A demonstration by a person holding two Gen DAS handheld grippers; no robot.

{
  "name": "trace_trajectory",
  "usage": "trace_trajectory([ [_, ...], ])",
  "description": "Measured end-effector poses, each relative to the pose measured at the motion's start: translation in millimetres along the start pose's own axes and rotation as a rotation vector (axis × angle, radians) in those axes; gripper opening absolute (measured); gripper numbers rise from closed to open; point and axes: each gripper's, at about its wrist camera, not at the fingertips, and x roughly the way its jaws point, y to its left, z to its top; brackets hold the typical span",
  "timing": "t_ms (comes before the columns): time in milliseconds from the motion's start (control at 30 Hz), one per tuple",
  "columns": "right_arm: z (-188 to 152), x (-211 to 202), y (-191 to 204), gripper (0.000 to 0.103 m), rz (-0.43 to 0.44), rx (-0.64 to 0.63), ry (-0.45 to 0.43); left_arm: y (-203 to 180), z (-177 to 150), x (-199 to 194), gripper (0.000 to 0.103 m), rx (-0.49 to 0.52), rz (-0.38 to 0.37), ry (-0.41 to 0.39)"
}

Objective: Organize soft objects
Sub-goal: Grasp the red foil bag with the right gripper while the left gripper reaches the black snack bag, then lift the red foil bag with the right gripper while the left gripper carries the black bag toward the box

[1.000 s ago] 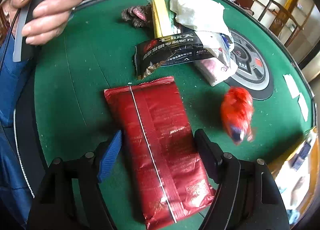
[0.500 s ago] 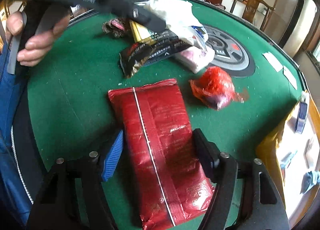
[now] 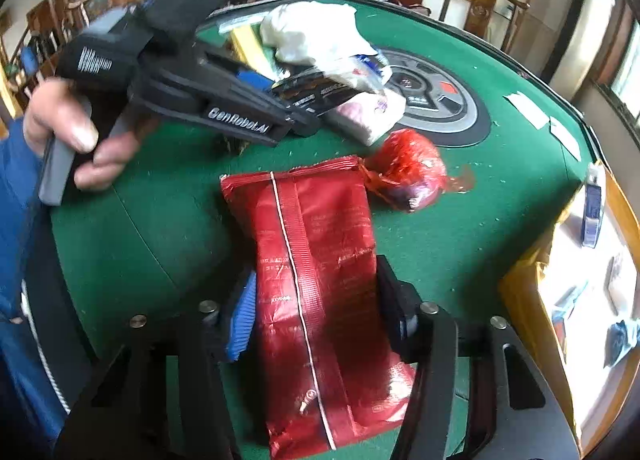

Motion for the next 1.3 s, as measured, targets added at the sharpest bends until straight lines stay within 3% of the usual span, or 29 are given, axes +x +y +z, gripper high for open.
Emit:
trace_trajectory([
  [100,1.3,-9.6,-6.7,0.053,0.018,0.033,-0.026,-1.2,-0.4,-22.7,0.042,0.007,-0.064,-0.077],
  [367,23.1,-27.1,-38.1,0.053,0.037,0.176,-0.135,14.8,1.0,-45.5,0.042,-0.080,-0.087,-0.166],
  [500,50.8,-14.7,-65.6,0.053,-0.009,0.312,-0.179,22.0,5.7,-40.4,0.042,-0.133,-0.101,-0.170],
  [633,69.6,6.9,-84.0,0.053,0.042,0.449,-0.216,21.8,7.4,-35.1,0.042,-0.151,-0.085,-0.162],
  [833,59.3,15.4,-87.1,0.053,0.081,0.469,-0.250,19.6,9.9,-27.9,0.042,-0.179,-0.071,-0.154],
  [1300,53.1,5.0,-87.9,0.053,0.007,0.437,-0.251,9.5,8.3,-19.5,0.042,-0.152,-0.041,-0.129],
])
